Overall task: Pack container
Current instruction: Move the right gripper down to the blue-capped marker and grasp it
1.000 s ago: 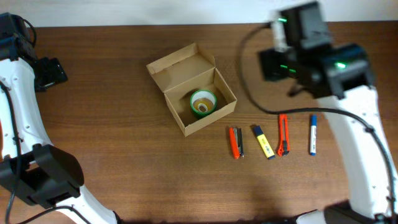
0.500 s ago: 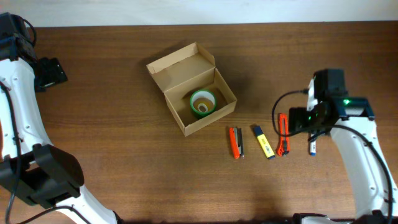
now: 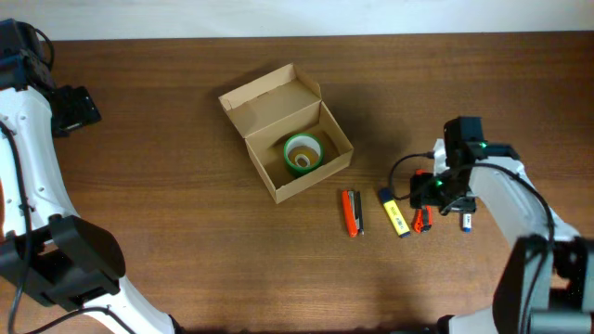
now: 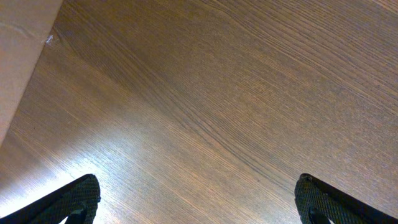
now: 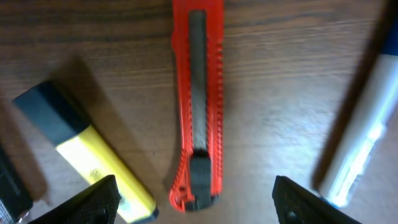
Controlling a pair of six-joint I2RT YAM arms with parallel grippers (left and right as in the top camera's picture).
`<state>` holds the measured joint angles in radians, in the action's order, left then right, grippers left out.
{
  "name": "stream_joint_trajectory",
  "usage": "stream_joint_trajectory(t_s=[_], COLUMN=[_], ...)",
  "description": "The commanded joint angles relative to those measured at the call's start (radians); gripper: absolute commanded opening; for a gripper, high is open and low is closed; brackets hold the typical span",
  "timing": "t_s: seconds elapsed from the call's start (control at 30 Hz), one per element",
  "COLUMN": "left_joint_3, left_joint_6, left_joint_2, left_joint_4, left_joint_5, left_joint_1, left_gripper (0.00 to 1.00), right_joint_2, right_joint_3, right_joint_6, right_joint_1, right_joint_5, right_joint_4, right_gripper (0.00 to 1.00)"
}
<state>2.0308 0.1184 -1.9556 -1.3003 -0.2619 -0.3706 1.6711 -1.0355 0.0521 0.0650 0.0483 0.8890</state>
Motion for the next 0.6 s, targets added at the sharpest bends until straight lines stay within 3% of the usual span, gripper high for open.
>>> stream_joint_trajectory(t_s=[0.0, 0.27, 0.57], left_joint_3=[-0.003, -0.003, -0.003], left_joint_6=[-0.015, -0.015, -0.015], left_joint_2=[0.024, 0.024, 0.024], left_joint_4=[-0.001, -0.001, -0.001], left_joint_5=[-0.005, -0.005, -0.005], left_joint_1=[0.001, 0.001, 0.001], left_gripper=[1.00, 1.00, 1.00], right_joint_2=[0.013, 0.007, 0.006], right_joint_3=[0.004, -0.001, -0.026], right_joint_6=[0.005, 0.005, -0.045], right_joint_1=[0.008, 0.048, 0.260], right_joint_5=[0.027, 0.027, 0.061], right_joint_4=[-0.016, -0.019, -0.003], right_gripper=[0.80, 0.80, 0.79])
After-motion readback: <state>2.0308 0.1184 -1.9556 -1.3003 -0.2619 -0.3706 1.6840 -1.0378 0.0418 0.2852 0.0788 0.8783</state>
